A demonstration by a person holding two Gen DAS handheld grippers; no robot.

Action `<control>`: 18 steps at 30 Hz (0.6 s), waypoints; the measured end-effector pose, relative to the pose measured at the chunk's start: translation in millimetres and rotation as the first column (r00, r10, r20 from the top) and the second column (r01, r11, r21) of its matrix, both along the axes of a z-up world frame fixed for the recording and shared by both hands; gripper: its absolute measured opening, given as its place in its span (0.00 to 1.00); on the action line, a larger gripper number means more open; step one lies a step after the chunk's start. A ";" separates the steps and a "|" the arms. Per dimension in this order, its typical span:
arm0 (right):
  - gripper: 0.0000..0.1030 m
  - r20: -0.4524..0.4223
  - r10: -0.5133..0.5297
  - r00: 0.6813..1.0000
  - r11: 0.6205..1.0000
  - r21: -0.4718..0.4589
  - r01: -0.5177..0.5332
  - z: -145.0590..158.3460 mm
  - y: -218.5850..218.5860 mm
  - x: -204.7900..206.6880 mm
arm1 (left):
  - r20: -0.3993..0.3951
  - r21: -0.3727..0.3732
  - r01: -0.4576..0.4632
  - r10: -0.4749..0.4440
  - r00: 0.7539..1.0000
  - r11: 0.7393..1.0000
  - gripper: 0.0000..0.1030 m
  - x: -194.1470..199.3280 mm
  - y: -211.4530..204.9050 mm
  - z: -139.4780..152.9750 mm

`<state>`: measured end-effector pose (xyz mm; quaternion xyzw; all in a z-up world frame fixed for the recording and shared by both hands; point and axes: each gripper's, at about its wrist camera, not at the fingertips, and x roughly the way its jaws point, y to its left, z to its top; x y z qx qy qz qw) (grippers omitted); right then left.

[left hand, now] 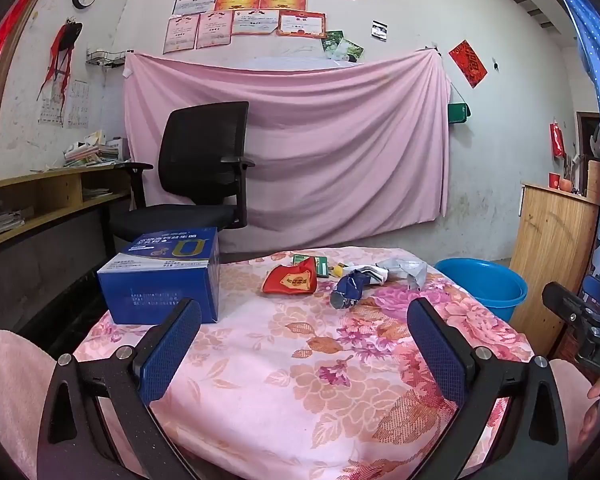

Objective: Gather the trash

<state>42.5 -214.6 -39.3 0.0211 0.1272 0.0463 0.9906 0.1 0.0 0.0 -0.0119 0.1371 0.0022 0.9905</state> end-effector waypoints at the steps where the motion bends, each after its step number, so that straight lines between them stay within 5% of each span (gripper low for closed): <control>1: 1.00 0.000 0.000 1.000 1.000 0.000 0.000 0.1 -0.1 -0.1 | 0.000 0.001 -0.001 0.001 1.000 1.000 0.98 0.1 -0.1 0.0; 18: 1.00 -0.002 0.000 1.000 1.000 -0.001 0.000 0.2 0.4 0.1 | 0.008 -0.004 -0.011 0.011 1.000 1.000 0.98 -1.2 3.0 0.2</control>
